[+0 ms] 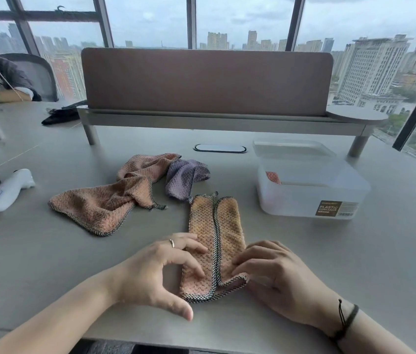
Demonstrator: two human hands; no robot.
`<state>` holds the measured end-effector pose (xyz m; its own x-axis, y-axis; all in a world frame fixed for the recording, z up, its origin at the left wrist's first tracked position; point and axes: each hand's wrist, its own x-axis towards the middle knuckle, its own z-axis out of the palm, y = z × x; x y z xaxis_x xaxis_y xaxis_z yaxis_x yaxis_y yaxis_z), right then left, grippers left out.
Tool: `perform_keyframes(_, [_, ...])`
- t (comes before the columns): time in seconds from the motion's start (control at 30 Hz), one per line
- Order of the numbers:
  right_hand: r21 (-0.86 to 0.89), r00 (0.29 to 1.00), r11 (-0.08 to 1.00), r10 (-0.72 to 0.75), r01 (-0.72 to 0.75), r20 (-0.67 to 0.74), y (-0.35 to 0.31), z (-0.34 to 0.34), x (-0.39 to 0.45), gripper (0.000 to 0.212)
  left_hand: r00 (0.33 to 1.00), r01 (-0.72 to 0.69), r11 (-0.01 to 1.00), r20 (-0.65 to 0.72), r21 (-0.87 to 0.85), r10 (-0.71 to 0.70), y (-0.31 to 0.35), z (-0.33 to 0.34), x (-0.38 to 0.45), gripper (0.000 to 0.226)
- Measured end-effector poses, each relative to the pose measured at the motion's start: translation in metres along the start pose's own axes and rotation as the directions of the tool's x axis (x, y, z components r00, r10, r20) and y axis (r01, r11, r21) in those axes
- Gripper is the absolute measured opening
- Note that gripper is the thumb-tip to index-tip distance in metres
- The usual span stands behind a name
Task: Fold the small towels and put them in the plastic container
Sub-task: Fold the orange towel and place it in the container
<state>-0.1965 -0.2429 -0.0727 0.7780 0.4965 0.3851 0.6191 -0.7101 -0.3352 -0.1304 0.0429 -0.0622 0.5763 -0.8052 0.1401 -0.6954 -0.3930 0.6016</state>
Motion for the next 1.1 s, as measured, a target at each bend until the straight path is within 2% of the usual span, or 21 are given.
perform_keyframes(0.1, [0.037,0.998,0.998,0.044,-0.043,-0.034,-0.001,0.002,0.001,0.013,0.998,-0.016,0.999,-0.067,0.03,0.018,0.002,0.003,-0.002,0.06])
perform_keyframes(0.27, [0.159,0.963,0.962,0.242,-0.221,-0.122,-0.002,0.0,0.005,0.034,0.952,-0.115,0.99,-0.276,0.075,0.132,0.003,0.01,-0.001,0.035])
perform_keyframes(0.33, [0.205,0.93,0.926,0.345,-0.315,-0.129,-0.002,0.003,0.006,0.032,0.925,-0.1,0.995,-0.367,0.024,0.102,0.003,0.012,0.0,0.019])
perform_keyframes(0.37, [0.25,0.915,0.905,0.383,-0.344,-0.13,-0.002,0.004,0.006,0.025,0.921,-0.057,0.998,-0.388,-0.038,0.038,0.004,0.013,0.001,0.015])
perform_keyframes(0.43, [0.355,0.887,0.856,0.443,-0.376,-0.127,-0.004,0.004,0.008,0.007,0.93,0.041,0.978,-0.35,-0.203,-0.112,0.005,0.013,0.003,0.012])
perform_keyframes(0.57, [0.475,0.87,0.786,0.486,-0.395,-0.081,-0.005,0.002,0.01,0.027,0.942,0.141,0.934,-0.245,-0.329,-0.228,0.004,0.011,0.013,0.02])
perform_keyframes(0.63, [0.444,0.866,0.793,0.495,-0.417,-0.072,-0.005,0.002,0.009,0.033,0.933,0.183,0.932,-0.244,-0.312,-0.265,0.005,0.012,0.018,0.024])
perform_keyframes(0.7, [0.396,0.865,0.814,0.495,-0.426,-0.087,-0.006,0.002,0.009,0.032,0.912,0.216,0.936,-0.283,-0.278,-0.295,0.006,0.015,0.021,0.014])
perform_keyframes(0.83, [0.373,0.864,0.832,0.486,-0.411,-0.131,-0.009,0.002,0.009,0.017,0.876,0.267,0.934,-0.346,-0.236,-0.337,0.008,0.022,0.021,0.01])
perform_keyframes(0.93, [0.356,0.851,0.828,0.506,-0.433,-0.141,-0.01,0.002,0.009,0.017,0.865,0.287,0.933,-0.36,-0.216,-0.35,0.008,0.024,0.017,0.016])
perform_keyframes(1.1, [0.297,0.822,0.821,0.546,-0.487,-0.162,-0.01,0.003,0.01,0.018,0.868,0.289,0.951,-0.388,-0.112,-0.309,0.013,0.027,0.016,0.008])
